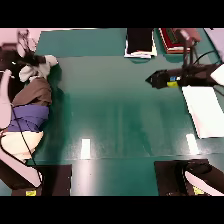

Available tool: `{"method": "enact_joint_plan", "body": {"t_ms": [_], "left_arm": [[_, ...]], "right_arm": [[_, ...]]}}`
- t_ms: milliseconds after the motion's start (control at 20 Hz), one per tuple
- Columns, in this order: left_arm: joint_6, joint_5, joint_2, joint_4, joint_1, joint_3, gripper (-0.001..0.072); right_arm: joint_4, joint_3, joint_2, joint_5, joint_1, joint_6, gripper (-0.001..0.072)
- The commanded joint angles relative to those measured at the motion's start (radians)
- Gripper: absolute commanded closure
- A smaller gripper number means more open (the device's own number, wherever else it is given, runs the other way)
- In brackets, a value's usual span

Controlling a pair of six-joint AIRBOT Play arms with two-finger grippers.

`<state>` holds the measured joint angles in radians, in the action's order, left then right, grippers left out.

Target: Fold the shirts.

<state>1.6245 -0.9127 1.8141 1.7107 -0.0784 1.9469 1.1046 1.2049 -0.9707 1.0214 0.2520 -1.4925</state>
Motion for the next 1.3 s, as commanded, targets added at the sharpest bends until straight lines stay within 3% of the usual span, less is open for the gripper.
{"method": "enact_joint_plan", "body": {"t_ms": [0,100,300,500,700,850,900,950,1000,1100,1250], "left_arm": [[-0.044,-0.057,-0.197,-0.05,0.044,0.098,0.0681],[-0.135,-0.085,-0.363,-0.05,0.103,0.109,0.0681],[-0.141,-0.205,-0.575,-0.095,0.249,0.109,0.0681],[-0.141,-0.299,-0.594,-0.151,0.486,0.039,0.0681],[-0.143,-0.258,-0.552,-0.153,0.75,-0.195,0.0679],[-0.142,-0.162,-0.494,-0.215,0.84,-0.323,0.0677],[-0.141,-0.141,-0.478,-0.222,0.842,-0.332,0.0573],[-0.139,-0.125,-0.474,-0.211,0.834,-0.332,0.0284],[-0.126,-0.119,-0.475,-0.198,0.813,-0.325,0.0161],[-0.103,-0.135,-0.475,-0.197,0.739,-0.31,0.0158],[-0.05,-0.194,-0.474,-0.207,0.601,-0.332,0.0158]], "right_arm": [[0.062,0.174,0.0,-0.001,0.0,0.0,0.0692],[0.111,0.286,0.0,0.003,-0.001,0.0,0.0692],[0.153,0.437,0.0,0.007,-0.02,0.0,0.0692],[0.151,0.523,0.0,0.061,-0.074,0.0,0.0692],[0.151,0.547,0.0,0.144,-0.116,0.0,0.0692],[0.152,0.545,0.0,0.204,-0.129,0.0,0.0692],[0.155,0.545,0.0,0.216,-0.129,0.0,0.0691],[0.154,0.545,0.0,0.224,-0.129,0.0,0.069],[0.154,0.545,0.0,0.236,-0.129,0.0,0.0677],[0.155,0.545,-0.009,0.278,-0.129,0.0,0.0428],[0.162,0.54,-0.047,0.46,-0.129,0.0,0.0415]]}}
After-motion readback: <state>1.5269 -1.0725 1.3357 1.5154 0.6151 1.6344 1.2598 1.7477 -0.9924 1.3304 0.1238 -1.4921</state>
